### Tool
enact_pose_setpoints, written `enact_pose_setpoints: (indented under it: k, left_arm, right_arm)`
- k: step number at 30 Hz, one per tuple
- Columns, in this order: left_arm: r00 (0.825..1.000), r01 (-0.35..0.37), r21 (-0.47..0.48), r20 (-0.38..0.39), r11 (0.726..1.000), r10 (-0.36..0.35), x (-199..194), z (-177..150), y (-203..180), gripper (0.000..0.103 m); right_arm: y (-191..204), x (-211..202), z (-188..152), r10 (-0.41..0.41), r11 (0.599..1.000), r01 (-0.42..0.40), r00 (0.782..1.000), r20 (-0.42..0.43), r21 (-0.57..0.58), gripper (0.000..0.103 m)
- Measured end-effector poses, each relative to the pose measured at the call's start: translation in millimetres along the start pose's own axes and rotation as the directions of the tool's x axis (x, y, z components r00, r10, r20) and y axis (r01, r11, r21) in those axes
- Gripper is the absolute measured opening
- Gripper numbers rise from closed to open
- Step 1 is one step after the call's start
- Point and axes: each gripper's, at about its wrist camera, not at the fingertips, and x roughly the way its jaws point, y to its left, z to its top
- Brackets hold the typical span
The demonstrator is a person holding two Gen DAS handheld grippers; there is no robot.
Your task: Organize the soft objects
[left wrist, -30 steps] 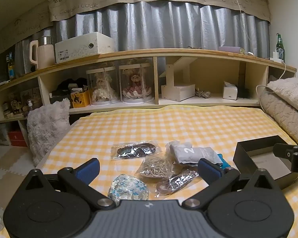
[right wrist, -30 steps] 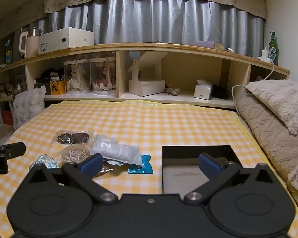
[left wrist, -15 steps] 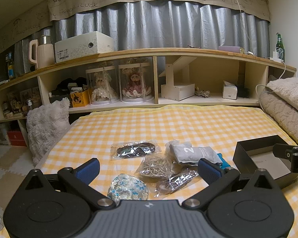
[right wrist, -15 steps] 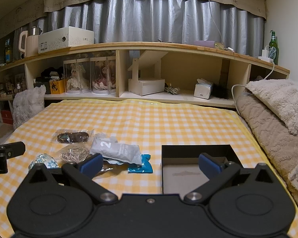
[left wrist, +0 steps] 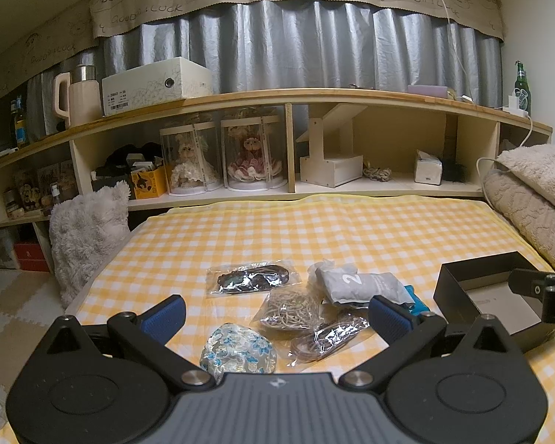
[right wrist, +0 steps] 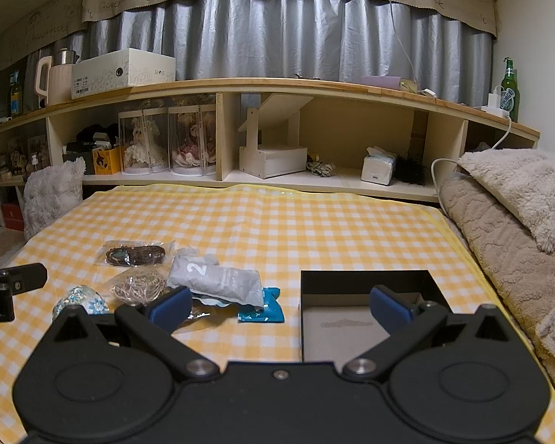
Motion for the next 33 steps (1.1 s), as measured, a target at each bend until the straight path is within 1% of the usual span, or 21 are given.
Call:
enact_pose_setpoints:
  k: [33]
  left_arm:
    - [1.000, 0.002, 0.001, 0.000, 1.000, -0.002, 0.1, -4.4, -5.2, 0.103]
  right_arm:
    - [1.3, 0.2, -1.5, -0.001, 1.000, 0.001, 1.000, -0.003, -0.003, 0.103]
